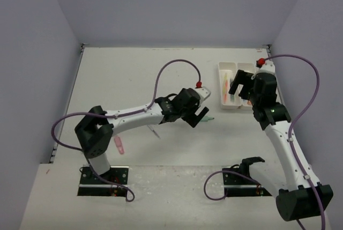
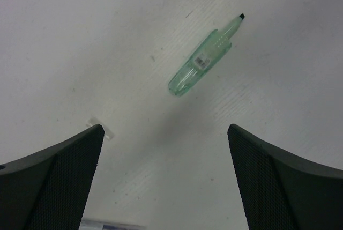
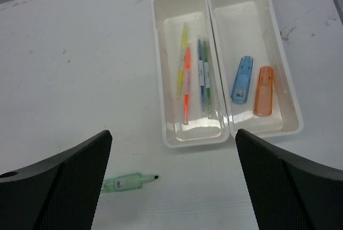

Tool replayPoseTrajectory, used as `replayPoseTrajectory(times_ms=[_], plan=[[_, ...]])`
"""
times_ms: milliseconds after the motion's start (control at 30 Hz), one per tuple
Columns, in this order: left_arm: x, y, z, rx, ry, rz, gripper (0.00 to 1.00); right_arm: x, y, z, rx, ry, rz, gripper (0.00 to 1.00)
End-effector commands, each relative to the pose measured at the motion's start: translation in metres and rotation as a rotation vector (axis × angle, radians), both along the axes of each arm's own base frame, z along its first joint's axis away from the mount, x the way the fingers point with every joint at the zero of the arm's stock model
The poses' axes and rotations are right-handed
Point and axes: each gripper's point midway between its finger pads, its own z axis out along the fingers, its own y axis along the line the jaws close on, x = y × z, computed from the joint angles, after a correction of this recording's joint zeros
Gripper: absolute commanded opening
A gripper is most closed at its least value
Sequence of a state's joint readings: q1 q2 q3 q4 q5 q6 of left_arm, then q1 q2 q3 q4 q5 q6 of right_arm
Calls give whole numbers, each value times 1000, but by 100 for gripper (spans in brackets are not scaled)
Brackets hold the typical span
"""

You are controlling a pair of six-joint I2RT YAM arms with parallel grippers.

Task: Sort the stationery into containers
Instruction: Pick up the pen from the center of the board.

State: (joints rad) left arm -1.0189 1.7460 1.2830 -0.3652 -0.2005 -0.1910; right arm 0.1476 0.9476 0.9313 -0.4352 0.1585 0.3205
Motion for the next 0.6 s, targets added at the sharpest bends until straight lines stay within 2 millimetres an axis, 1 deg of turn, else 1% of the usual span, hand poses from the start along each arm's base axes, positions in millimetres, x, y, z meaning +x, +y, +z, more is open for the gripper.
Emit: replayPoseTrajectory(times_ms=[0,100,167,233,300,333,367,433,467,500,533,567], plan=[[12,-34,-17,145,-67,-305,97,-15,13,2,77,-38,57,99],[19,-47,-44,214,-49,-365,92,-23,19,17,99,-95,96,99],[22,-53,-58,236,-37,-390,85,-26,22,23,108,-121,117,99],[22,-55,-66,250,-28,-405,82,-28,24,27,112,-133,128,99],[25,-55,-81,287,-14,-409,76,-32,28,32,121,-151,156,99],[25,-56,-88,295,-3,-411,71,-34,29,36,124,-164,164,99],[25,-56,-92,296,4,-416,63,-36,30,38,128,-172,172,99],[22,-55,-106,309,37,-422,45,-39,31,44,133,-190,180,99],[19,-54,-111,316,56,-422,41,-41,32,47,136,-202,186,99],[16,-51,-116,324,73,-423,33,-43,33,50,138,-216,191,99],[13,-48,-119,333,90,-423,20,-46,33,54,140,-229,195,99],[10,-46,-123,337,105,-422,11,-48,33,55,144,-236,199,99]])
